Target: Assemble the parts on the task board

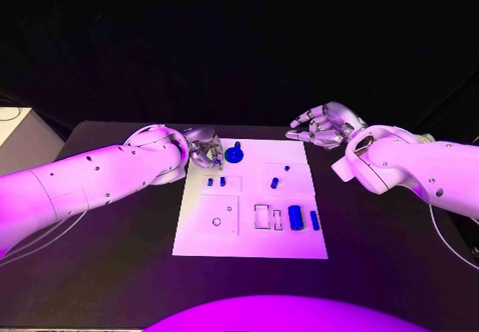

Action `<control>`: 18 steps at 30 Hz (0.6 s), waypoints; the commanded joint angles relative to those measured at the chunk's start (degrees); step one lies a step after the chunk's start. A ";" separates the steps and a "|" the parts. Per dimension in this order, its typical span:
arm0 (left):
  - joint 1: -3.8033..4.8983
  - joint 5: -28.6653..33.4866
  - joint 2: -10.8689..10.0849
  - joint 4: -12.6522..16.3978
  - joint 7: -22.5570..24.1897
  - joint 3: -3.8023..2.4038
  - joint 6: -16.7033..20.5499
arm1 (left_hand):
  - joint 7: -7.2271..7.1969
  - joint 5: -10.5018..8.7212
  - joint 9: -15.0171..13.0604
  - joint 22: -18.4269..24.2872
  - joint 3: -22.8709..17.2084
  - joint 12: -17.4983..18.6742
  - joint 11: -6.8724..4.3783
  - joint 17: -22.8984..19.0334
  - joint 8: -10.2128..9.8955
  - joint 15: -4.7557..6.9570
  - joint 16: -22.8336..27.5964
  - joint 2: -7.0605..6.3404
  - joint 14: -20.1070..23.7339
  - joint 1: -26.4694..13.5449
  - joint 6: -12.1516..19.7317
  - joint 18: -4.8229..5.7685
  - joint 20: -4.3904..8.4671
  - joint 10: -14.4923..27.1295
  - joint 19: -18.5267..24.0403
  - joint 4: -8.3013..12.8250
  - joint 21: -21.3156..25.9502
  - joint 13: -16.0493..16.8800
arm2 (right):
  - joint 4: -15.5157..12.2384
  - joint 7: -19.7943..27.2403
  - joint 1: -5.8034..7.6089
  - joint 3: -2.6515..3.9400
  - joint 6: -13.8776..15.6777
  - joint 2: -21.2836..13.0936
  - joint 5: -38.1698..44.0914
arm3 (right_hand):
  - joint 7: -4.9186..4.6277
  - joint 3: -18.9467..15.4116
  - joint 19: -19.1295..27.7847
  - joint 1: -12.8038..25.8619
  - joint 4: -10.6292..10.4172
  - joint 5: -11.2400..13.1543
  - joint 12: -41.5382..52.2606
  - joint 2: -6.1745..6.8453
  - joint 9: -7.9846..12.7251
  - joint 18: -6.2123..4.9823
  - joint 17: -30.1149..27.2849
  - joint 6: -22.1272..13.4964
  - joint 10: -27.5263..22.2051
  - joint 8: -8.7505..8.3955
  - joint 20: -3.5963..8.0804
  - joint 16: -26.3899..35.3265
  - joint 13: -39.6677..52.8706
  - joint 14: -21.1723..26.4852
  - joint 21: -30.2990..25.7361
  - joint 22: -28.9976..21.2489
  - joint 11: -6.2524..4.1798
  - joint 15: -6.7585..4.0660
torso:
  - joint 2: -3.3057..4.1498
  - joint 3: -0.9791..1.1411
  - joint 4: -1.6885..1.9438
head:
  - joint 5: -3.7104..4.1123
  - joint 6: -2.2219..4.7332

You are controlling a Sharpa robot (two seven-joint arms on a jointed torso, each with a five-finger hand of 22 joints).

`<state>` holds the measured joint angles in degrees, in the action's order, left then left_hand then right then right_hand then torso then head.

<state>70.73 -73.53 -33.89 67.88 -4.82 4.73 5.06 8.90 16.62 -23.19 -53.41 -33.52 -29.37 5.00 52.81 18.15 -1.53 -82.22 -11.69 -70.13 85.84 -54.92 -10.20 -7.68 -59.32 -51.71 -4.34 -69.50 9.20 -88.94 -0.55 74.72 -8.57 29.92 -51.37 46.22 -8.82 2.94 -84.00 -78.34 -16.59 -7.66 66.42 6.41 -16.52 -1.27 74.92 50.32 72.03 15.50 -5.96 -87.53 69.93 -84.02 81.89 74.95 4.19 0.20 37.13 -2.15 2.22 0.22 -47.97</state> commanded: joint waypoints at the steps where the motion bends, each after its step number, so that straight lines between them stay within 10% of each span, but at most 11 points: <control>1: -0.07 -1.70 0.56 -0.91 0.70 0.10 -1.25 | 0.06 0.32 -0.03 0.00 0.38 0.18 0.12 0.06 -0.14 -0.08 -0.34 -0.07 -0.42 -0.49 -0.45 0.67 0.00 -0.45 -0.44 -0.10 -0.04 0.09 | -0.06 0.70 -0.02 0.01 -0.41 0.03 0.20 | -0.02 -0.34 -2.55 -0.14 0.09 0.15 -0.22 -0.43 -0.06 -0.66 10.36 -0.49 -0.20 0.35 0.22 0.26 -0.05 -4.49 -0.04 10.07 -0.14 -0.37 | 0.05 0.05 -0.09 | -0.06 -0.01; 18: -0.31 -1.83 1.96 -2.79 0.95 0.73 -2.96 | -0.05 0.35 -0.08 -0.10 0.36 0.37 0.02 0.32 -0.19 -0.01 -0.43 -0.01 -0.62 -0.50 -0.57 0.70 0.03 -0.64 -0.65 -0.01 -0.05 0.12 | -0.04 0.68 -0.03 0.01 -0.41 0.06 0.20 | -0.02 -0.34 -2.55 -0.14 0.09 0.15 -0.22 -0.43 -0.06 -0.66 10.36 -0.49 -0.20 0.35 0.22 0.26 -0.05 -4.49 -0.04 10.07 -0.14 -0.37 | -0.04 0.04 -0.03 | 0.08 -0.34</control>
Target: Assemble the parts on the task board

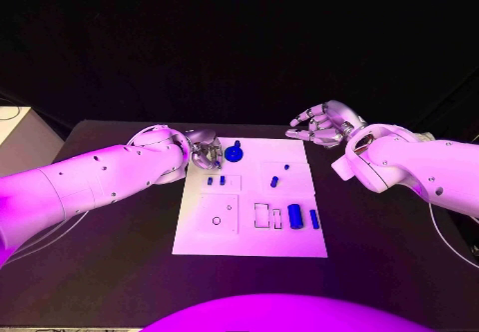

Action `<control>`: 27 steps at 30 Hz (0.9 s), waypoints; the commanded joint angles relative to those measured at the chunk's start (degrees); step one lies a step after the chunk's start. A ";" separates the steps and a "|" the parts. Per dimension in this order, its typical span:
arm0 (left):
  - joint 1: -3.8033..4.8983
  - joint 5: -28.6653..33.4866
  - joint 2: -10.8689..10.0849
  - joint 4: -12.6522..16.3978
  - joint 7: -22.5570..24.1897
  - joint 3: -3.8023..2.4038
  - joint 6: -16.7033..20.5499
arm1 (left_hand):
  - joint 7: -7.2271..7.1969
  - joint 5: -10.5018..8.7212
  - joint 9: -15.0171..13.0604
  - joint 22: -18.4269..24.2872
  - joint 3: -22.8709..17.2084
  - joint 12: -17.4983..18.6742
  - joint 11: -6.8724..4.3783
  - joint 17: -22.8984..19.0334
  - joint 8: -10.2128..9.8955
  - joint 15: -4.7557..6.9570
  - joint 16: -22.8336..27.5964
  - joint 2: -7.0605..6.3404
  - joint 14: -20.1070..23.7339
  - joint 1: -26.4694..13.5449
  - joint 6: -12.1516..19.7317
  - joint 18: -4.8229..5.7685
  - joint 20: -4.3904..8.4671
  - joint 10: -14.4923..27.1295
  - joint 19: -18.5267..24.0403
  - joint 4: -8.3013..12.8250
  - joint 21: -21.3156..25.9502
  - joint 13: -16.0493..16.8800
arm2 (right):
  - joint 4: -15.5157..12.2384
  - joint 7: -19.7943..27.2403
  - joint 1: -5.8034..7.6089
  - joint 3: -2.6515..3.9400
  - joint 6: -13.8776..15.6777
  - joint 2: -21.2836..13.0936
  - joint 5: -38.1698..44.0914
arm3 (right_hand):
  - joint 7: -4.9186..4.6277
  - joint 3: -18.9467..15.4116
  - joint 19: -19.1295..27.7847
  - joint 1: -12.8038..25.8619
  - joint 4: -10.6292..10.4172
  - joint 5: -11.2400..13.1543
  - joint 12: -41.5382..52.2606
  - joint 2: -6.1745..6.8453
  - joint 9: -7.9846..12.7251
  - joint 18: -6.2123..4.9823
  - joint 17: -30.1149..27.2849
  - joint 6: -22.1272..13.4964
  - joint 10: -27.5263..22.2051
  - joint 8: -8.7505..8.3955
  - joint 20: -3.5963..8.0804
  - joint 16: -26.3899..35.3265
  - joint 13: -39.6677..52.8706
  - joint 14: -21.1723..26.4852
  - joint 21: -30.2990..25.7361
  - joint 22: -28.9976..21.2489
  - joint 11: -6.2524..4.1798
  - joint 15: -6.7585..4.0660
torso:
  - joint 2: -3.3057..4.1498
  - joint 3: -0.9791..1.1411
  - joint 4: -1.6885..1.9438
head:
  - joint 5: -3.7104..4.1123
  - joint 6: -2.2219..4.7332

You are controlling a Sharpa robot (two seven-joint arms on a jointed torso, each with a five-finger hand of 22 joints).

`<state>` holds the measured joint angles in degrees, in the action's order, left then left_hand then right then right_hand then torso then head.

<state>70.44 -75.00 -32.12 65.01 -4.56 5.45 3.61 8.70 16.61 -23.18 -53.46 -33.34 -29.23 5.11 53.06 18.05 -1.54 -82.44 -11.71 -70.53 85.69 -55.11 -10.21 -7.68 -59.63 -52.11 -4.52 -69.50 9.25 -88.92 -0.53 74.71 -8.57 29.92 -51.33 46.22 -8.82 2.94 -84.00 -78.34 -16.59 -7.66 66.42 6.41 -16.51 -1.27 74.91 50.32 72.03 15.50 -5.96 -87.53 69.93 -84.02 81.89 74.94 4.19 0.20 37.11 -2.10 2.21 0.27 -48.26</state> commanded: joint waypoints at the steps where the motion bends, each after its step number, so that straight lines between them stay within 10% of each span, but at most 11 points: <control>1: -0.02 -0.29 0.20 0.14 0.71 0.03 -1.65 | 0.15 0.36 -0.10 -0.05 0.18 0.23 -0.09 0.08 -0.08 0.00 -0.21 0.00 -0.21 -0.36 -0.38 0.70 0.03 -0.33 -0.25 0.17 -0.05 0.07 | -0.06 0.67 -0.02 0.01 -0.40 0.02 0.20 | -0.02 -0.34 -2.55 -0.14 0.09 0.15 -0.22 -0.43 -0.07 -0.66 10.37 -0.49 -0.20 0.35 0.22 0.26 -0.06 -4.49 -0.04 10.09 -0.14 -0.37 | -0.03 -0.02 -0.01 | 0.03 -0.05; 27: -0.04 0.15 0.21 0.70 0.54 0.25 -3.41 | 0.05 0.25 -0.25 -0.26 0.25 0.43 -0.22 0.50 -0.05 0.11 -0.37 0.16 -0.52 -0.45 -0.79 0.78 0.10 -0.82 -0.65 0.28 -0.11 0.18 | 0.00 0.63 -0.02 0.01 -0.45 0.09 0.20 | 0.01 -0.38 -2.55 -0.07 0.08 0.16 -0.44 -0.52 -0.08 -0.67 10.28 -0.50 -0.13 0.47 0.25 0.32 -0.42 -4.46 -0.10 10.07 -0.17 -0.40 | -0.02 0.02 0.03 | 0.03 -0.13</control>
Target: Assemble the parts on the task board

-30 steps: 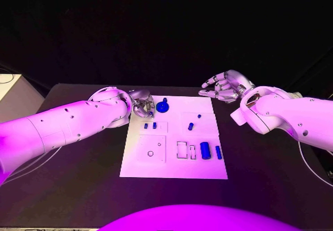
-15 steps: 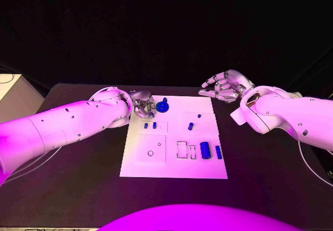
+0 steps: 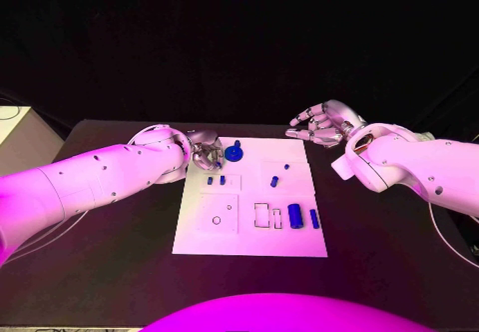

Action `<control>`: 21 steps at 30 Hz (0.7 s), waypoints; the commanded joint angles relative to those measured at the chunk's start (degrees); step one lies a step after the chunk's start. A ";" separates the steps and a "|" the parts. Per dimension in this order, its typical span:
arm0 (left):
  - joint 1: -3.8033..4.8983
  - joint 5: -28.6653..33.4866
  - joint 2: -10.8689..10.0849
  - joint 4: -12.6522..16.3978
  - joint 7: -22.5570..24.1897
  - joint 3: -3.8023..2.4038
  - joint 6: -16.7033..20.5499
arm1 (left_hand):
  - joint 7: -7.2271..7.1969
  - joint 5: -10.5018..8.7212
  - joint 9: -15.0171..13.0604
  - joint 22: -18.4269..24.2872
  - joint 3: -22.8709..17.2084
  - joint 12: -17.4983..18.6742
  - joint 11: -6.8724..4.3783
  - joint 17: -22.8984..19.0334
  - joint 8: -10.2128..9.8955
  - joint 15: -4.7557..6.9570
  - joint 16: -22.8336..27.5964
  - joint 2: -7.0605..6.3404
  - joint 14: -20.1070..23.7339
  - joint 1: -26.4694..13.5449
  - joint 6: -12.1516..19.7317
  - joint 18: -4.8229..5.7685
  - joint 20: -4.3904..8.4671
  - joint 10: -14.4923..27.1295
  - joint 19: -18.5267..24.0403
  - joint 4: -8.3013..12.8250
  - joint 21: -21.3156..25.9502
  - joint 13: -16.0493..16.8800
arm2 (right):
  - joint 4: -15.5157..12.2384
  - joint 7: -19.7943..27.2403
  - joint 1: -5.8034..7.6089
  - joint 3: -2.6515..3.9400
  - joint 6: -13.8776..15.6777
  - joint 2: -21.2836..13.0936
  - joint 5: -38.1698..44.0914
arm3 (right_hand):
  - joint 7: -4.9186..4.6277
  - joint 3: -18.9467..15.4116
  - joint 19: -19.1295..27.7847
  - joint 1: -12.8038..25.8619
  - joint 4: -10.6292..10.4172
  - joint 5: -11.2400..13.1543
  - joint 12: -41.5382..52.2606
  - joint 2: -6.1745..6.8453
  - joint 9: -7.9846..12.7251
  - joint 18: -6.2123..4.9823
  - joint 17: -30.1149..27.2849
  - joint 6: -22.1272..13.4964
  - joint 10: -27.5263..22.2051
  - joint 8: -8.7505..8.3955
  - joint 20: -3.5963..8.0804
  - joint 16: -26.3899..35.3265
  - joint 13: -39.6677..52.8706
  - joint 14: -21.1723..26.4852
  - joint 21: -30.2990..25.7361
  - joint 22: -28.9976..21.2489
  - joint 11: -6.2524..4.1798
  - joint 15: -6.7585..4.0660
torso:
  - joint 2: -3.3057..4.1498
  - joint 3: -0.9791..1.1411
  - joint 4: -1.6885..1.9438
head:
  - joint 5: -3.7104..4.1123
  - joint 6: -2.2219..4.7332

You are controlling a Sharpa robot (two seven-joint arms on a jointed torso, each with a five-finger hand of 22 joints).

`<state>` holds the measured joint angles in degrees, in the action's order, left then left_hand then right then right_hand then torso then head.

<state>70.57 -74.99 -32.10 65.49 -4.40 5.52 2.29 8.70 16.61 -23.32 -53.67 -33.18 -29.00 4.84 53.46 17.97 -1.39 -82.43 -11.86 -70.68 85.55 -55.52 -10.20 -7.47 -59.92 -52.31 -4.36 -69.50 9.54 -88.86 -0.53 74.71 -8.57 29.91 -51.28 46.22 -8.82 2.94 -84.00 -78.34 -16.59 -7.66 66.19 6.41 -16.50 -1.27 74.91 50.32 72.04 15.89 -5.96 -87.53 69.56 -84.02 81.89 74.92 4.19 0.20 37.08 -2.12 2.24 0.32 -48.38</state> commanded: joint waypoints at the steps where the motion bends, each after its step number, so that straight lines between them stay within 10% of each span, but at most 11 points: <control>1: -0.17 0.14 0.20 0.21 0.31 0.22 -2.14 | 0.04 0.21 -0.14 -0.08 0.17 0.22 0.02 0.18 0.05 -0.02 -0.41 0.30 -0.43 -0.36 -0.47 0.80 -0.09 -0.65 -0.51 0.14 -0.11 -0.07 | -0.06 0.63 -0.03 0.01 -0.45 0.03 0.20 | 0.01 -0.37 -2.55 -0.07 0.08 0.16 -0.21 -0.52 -0.08 -0.66 10.29 -0.50 -0.13 0.08 0.25 0.32 -0.04 -4.46 -0.10 10.09 -0.17 -0.40 | 0.00 0.05 0.02 | -0.02 -0.03; 21: -0.16 -0.04 0.30 0.32 0.40 0.50 -1.43 | -0.33 0.14 -0.55 -0.26 0.77 0.11 -0.43 1.08 0.23 0.30 -0.82 0.36 -1.04 -0.61 -1.46 0.89 0.11 -1.82 -1.08 0.47 -0.08 0.58 | 0.02 0.65 -0.03 0.01 -0.42 0.07 0.20 | 0.01 -0.37 -2.55 -0.07 0.08 0.16 -0.21 -0.52 -0.08 -0.66 10.29 -0.50 -0.13 0.08 0.25 0.32 -0.04 -4.46 -0.10 10.09 -0.17 -0.40 | 0.03 0.03 0.01 | 0.06 -0.25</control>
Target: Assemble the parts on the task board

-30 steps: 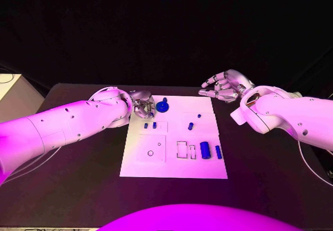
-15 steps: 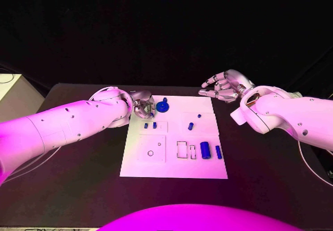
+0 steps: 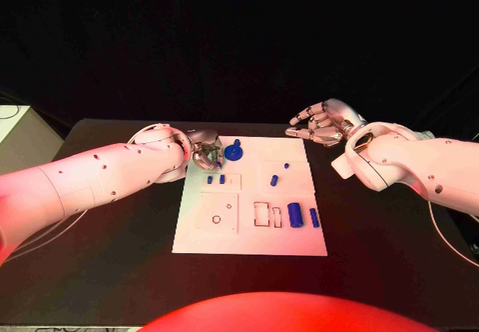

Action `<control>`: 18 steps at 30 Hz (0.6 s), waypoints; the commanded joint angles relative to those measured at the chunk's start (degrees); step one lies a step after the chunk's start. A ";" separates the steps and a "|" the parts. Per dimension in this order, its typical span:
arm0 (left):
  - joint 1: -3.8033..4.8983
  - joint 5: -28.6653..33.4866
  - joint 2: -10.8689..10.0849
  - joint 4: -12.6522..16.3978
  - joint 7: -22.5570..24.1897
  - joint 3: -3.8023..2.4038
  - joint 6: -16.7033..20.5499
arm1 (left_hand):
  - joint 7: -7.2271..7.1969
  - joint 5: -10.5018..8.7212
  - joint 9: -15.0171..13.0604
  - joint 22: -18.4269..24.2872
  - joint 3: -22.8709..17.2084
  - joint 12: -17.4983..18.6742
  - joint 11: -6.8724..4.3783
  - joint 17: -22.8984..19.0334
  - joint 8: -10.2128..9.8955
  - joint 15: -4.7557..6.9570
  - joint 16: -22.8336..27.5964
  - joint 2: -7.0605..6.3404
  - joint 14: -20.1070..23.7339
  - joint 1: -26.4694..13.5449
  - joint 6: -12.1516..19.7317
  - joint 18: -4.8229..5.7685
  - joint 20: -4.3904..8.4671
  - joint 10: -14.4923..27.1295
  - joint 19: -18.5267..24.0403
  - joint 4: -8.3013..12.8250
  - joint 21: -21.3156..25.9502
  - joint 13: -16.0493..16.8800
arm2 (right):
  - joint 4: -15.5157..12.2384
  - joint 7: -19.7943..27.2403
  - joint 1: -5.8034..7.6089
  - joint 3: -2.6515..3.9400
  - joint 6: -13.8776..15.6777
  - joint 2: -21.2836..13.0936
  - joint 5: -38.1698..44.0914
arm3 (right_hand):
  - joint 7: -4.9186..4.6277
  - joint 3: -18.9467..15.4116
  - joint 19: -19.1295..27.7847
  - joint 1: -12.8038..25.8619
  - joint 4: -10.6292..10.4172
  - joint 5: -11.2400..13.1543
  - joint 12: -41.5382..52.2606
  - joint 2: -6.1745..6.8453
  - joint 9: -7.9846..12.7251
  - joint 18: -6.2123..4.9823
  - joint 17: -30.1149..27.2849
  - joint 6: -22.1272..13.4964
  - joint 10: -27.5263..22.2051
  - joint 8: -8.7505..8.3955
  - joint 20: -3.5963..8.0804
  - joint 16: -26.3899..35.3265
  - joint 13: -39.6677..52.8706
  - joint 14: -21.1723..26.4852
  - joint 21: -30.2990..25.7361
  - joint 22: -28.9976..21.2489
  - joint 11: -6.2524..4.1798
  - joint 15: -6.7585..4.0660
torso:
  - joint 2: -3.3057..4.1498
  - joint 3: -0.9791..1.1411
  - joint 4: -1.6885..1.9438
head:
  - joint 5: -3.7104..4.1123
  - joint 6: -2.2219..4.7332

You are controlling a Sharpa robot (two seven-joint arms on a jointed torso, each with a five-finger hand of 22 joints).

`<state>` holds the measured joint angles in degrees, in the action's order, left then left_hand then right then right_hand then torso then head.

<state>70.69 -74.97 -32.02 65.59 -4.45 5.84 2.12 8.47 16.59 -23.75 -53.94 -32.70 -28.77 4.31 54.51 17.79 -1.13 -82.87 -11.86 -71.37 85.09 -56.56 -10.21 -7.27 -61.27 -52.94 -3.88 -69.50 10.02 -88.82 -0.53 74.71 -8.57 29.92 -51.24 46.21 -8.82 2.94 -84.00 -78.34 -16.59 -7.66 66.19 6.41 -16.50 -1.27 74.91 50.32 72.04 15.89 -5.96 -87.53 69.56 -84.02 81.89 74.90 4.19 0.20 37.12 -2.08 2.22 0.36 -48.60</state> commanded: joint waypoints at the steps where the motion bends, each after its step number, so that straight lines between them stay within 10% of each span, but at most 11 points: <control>1: -0.28 -0.06 0.22 0.23 0.54 0.18 -1.03 | -0.17 0.17 -0.20 0.03 0.38 -0.17 0.02 0.05 0.46 0.10 -0.40 0.36 -0.37 -0.16 -0.60 0.89 -0.05 -0.62 -0.49 0.06 -0.05 0.23 | -0.02 0.64 -0.03 0.01 -0.42 0.04 0.21 | 0.01 -0.38 -2.55 -0.07 0.08 0.16 -0.21 -0.52 -0.09 -0.66 10.29 -0.50 -0.13 0.08 0.25 0.32 -0.05 -4.46 -0.10 10.10 -0.17 -0.40 | 0.00 -0.01 0.03 | 0.03 -0.03; 18: -0.28 -0.08 0.26 0.20 0.71 0.18 0.33 | -0.31 0.20 -0.35 0.15 0.52 -0.29 -0.14 0.03 0.56 0.23 -0.44 0.37 -0.37 -0.14 -0.93 0.87 0.05 -0.87 -0.47 0.22 0.05 0.49 | 0.00 0.65 -0.03 0.01 -0.43 0.03 0.21 | 0.01 -0.38 -2.55 -0.07 0.08 0.16 -0.21 -0.52 -0.09 -0.66 10.29 -0.50 -0.13 0.08 0.25 0.32 -0.05 -4.46 -0.10 10.10 -0.17 -0.40 | 0.00 0.00 0.01 | 0.16 0.01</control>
<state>70.51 -75.02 -31.96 65.64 -4.25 5.99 2.63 8.27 16.61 -24.02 -53.85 -32.54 -28.76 4.30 54.60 18.16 -0.92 -83.10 -11.86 -71.57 85.10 -57.14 -10.21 -7.06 -61.86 -53.14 -3.72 -69.50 10.46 -88.77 -0.52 74.71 -8.57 29.92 -51.23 46.21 -8.82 2.94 -84.00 -78.34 -16.59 -7.66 66.19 6.41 -16.50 -1.27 74.91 50.32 72.04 15.89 -5.96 -87.53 69.57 -84.02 81.89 74.95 4.19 0.20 37.12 -2.08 2.22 0.50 -48.63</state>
